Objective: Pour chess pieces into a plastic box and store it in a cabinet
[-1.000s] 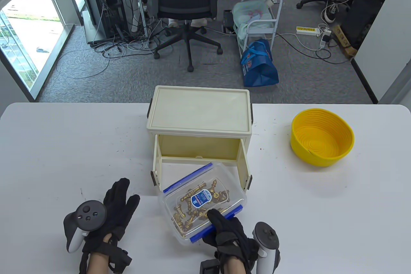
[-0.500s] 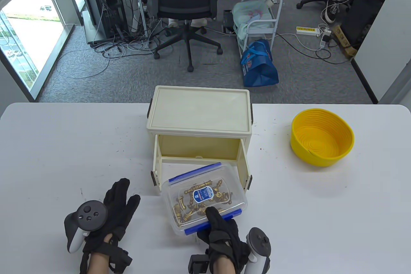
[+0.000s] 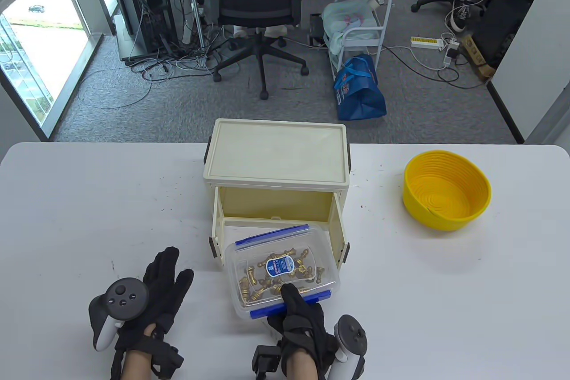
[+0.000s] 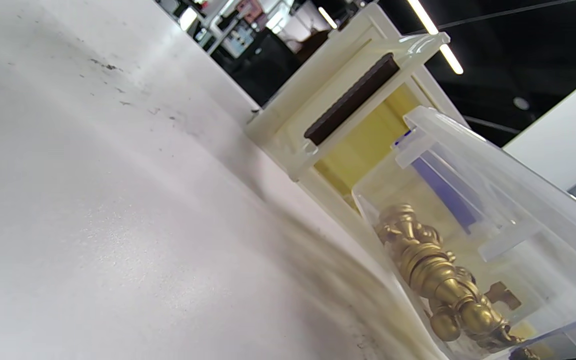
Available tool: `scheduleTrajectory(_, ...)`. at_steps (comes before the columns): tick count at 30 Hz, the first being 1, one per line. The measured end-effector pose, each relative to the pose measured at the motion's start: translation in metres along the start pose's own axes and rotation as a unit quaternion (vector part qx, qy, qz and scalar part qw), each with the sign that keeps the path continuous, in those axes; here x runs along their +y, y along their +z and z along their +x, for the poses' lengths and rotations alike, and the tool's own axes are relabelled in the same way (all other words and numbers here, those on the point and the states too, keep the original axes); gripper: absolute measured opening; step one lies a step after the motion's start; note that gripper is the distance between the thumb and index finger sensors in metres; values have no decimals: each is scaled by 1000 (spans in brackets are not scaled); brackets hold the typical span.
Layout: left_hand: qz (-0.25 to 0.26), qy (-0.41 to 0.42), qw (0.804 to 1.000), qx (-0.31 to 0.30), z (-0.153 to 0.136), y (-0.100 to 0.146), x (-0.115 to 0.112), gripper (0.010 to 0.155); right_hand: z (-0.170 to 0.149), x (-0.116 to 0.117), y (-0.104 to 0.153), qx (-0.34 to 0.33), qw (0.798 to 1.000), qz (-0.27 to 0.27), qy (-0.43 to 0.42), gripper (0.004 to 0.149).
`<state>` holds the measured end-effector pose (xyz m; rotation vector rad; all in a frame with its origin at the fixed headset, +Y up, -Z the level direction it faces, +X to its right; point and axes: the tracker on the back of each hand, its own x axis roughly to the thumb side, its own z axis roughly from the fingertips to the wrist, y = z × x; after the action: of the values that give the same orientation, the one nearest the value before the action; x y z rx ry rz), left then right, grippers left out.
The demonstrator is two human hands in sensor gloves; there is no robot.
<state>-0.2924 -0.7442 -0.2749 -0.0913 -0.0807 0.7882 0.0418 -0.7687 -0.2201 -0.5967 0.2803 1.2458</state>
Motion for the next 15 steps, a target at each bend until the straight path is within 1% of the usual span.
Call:
scheduleTrajectory(8, 0, 4, 1000, 1, 0, 0, 0, 89, -4, 9, -8, 7, 1000, 0, -15, 74)
scheduleTrajectory(15, -3, 11, 1000, 0, 0, 0, 0, 89, 0, 17, -16, 9, 1000, -11, -27, 74)
